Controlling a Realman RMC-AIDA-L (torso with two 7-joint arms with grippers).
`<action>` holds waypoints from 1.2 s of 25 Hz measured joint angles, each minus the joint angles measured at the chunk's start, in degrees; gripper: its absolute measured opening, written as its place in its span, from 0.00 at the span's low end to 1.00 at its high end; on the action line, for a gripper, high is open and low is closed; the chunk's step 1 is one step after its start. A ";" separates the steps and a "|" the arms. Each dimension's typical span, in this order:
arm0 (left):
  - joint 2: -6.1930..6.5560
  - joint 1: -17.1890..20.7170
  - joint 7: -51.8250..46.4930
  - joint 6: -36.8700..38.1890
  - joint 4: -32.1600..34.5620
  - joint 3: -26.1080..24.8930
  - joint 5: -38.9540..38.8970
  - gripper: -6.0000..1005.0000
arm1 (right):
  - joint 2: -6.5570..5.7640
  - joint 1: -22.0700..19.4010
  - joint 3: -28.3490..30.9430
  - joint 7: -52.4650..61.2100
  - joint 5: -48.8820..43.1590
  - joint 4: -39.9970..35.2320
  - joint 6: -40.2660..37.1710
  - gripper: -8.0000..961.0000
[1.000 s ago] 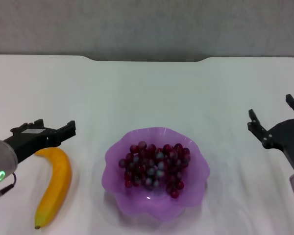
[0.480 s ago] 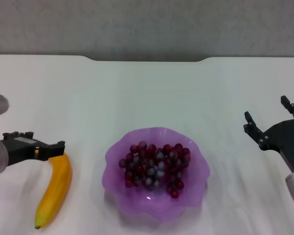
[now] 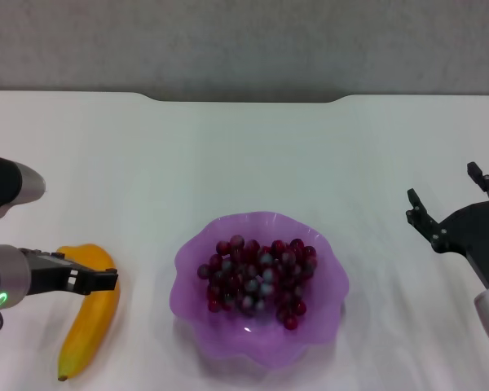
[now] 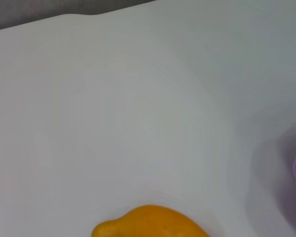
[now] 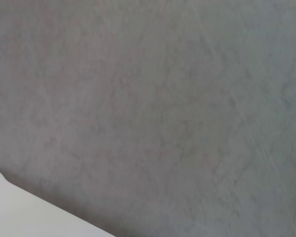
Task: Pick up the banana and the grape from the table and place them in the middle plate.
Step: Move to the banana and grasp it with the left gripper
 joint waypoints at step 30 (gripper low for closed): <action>-0.15 -1.61 -16.59 3.13 6.74 3.64 1.79 0.90 | 0.09 0.02 0.26 -1.73 -0.28 0.01 -0.18 0.95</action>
